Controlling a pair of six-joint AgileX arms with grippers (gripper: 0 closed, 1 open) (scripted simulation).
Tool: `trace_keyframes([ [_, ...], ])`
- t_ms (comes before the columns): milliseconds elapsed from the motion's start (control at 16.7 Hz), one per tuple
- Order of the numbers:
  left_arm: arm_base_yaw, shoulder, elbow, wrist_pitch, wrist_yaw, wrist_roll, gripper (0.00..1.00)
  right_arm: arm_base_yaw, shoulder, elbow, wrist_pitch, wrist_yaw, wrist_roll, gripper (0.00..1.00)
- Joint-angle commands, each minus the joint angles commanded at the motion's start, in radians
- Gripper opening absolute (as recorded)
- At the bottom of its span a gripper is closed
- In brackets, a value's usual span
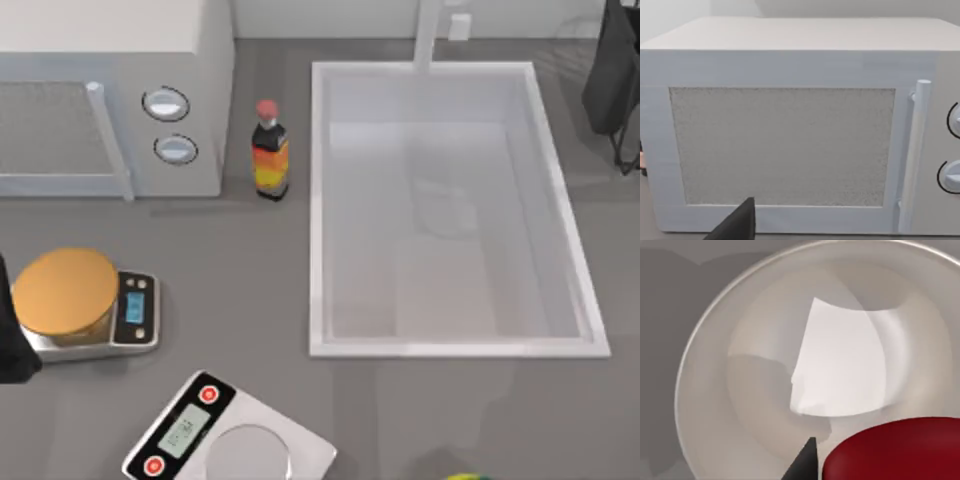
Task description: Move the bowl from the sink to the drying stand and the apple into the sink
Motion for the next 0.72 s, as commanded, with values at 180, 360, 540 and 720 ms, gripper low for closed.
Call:
trace_keyframes([
  [180, 0.0, 0.0, 0.0, 0.0, 0.0, 0.0, 1.0, 0.0, -0.023, 0.025, -0.025, 0.005, 0.0, 0.0],
  [360, 0.0, 0.0, 0.0, 0.0, 0.0, 0.0, 1.0, 0.002, -0.019, 0.022, -0.023, 0.003, 0.002, 0.0],
  [540, 0.0, 0.0, 0.0, 0.0, 0.0, 0.0, 1.0, 0.019, -0.007, 0.024, 0.008, 0.022, 0.007, 0.0],
  [720, 0.0, 0.0, 0.0, 0.0, 0.0, 0.0, 1.0, 0.09, 0.023, 0.022, 0.132, 0.08, 0.024, 0.0],
])
